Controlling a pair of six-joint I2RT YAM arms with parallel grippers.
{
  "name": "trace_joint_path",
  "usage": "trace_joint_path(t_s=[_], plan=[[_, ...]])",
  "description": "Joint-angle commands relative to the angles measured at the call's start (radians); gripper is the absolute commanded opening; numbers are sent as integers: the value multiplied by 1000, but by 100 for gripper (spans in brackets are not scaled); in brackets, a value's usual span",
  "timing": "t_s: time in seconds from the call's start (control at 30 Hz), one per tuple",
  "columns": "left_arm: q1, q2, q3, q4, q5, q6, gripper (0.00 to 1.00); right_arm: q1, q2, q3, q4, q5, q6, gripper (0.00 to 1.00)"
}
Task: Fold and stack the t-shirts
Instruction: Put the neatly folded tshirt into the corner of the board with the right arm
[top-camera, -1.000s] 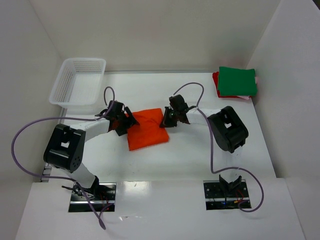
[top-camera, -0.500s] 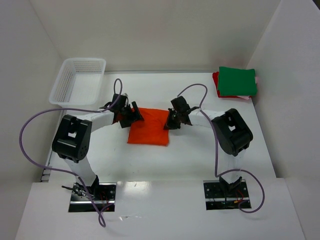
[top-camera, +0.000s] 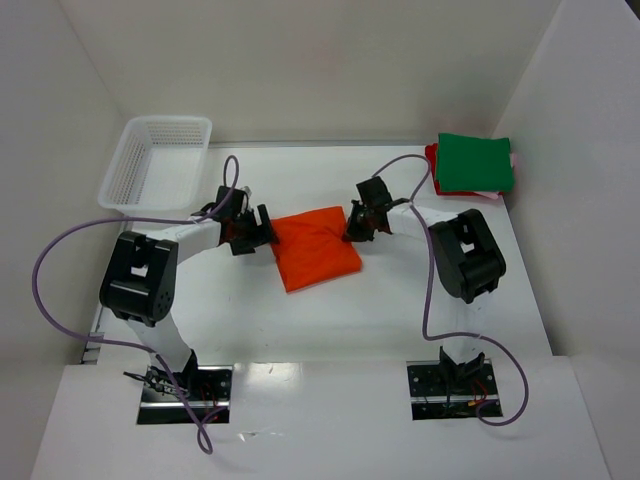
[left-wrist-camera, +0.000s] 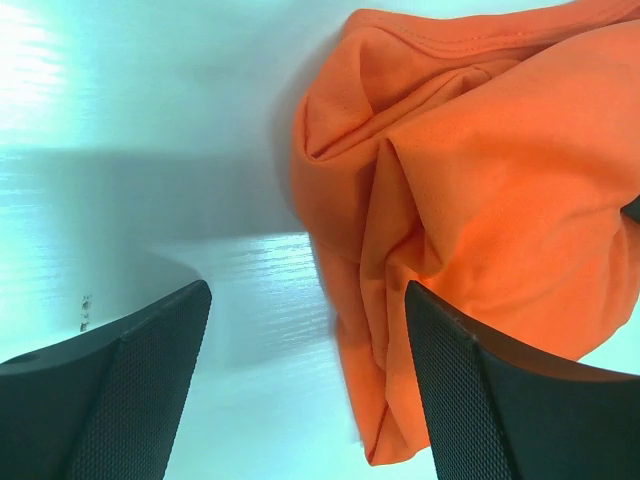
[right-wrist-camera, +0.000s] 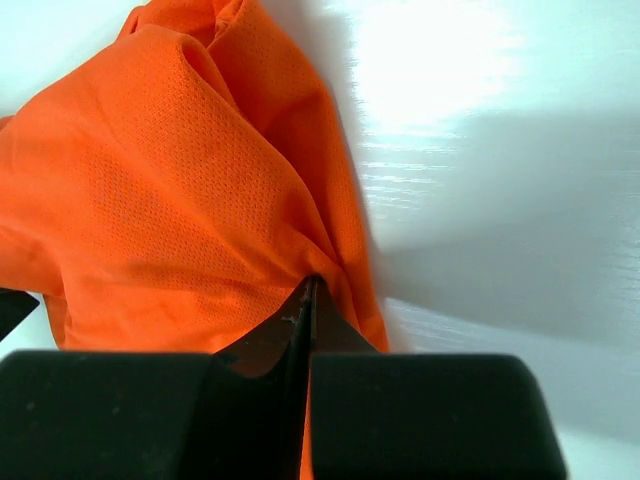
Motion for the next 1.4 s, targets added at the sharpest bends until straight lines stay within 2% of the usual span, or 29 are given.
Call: trace_joint_path(t_s=[0.0, 0.3, 0.47, 0.77, 0.9, 1.03, 1.07, 1.13, 1.2, 1.23, 1.3, 1.37], plan=[[1, 58, -18, -13, 26, 25, 87, 6, 14, 26, -24, 6, -20, 0], [-29, 98, -49, 53, 93, -43, 87, 6, 3, -63, 19, -59, 38, 0], [-39, 117, -49, 72, 112, -43, 87, 46, -26, -117, 38, -68, 49, 0], [-39, 156, 24, 72, 112, -23, 85, 55, -69, -117, 39, -34, 59, 0], [-39, 165, 58, 18, 103, -3, 85, 55, -98, -97, 16, 1, 49, 0], [-39, 107, 29, -3, 69, -3, 87, 55, -145, -88, -9, 26, 40, 0], [-39, 95, 17, -12, 69, -3, 87, 42, -156, -88, -9, 26, 40, 3], [-39, 52, -6, -13, 69, -13, 88, 29, -187, -88, -9, 38, 31, 19], [-39, 10, -27, -23, 69, -13, 88, 11, -207, -100, -9, 53, 22, 37], [-39, -2, -27, -38, 60, -13, 88, 11, -221, -109, -9, 53, 22, 51], [-39, -42, -37, -51, 60, -13, 88, -24, -231, -144, 6, 23, 11, 60], [-39, -68, -37, -60, 60, -13, 89, -34, -232, -172, 31, -12, -15, 75]])
